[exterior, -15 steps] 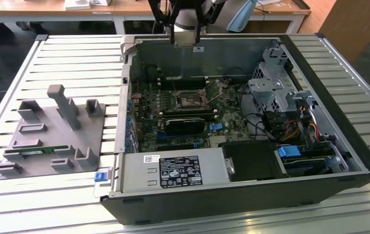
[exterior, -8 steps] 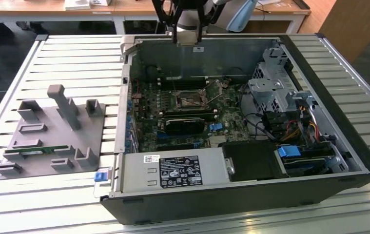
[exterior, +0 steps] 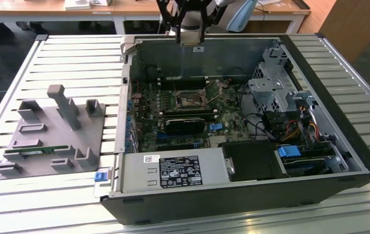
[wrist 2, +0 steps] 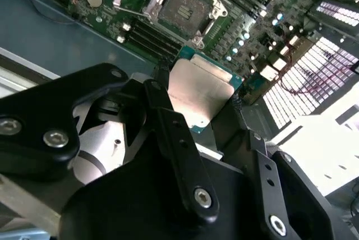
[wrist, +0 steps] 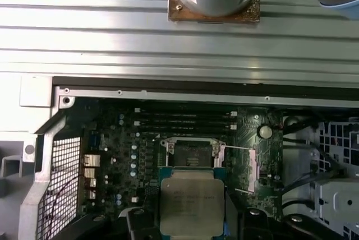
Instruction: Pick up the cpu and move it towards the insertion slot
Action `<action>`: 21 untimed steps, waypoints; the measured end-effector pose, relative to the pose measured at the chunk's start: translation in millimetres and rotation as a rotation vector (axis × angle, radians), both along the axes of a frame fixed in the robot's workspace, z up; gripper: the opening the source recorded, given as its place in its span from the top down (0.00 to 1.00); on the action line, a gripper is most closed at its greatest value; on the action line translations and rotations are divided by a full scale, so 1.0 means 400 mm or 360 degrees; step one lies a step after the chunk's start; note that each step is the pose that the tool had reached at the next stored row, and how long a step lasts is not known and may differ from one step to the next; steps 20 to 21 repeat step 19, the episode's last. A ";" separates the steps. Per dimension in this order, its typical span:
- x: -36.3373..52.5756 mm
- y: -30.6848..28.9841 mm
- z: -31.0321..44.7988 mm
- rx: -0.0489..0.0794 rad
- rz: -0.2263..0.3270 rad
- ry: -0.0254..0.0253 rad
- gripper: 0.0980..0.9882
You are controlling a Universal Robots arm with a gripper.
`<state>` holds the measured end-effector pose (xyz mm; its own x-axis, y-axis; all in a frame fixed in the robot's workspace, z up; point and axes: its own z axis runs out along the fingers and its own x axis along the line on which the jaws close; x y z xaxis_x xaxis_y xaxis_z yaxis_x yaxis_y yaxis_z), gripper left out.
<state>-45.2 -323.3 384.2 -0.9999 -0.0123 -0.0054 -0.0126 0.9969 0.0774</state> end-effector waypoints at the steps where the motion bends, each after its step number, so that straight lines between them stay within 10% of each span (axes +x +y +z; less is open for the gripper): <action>1: 0.005 0.001 -0.001 0.0000 -0.0001 0.00001 0.50; 21: 0.055 0.007 -0.010 0.0000 -0.0007 0.00000 0.50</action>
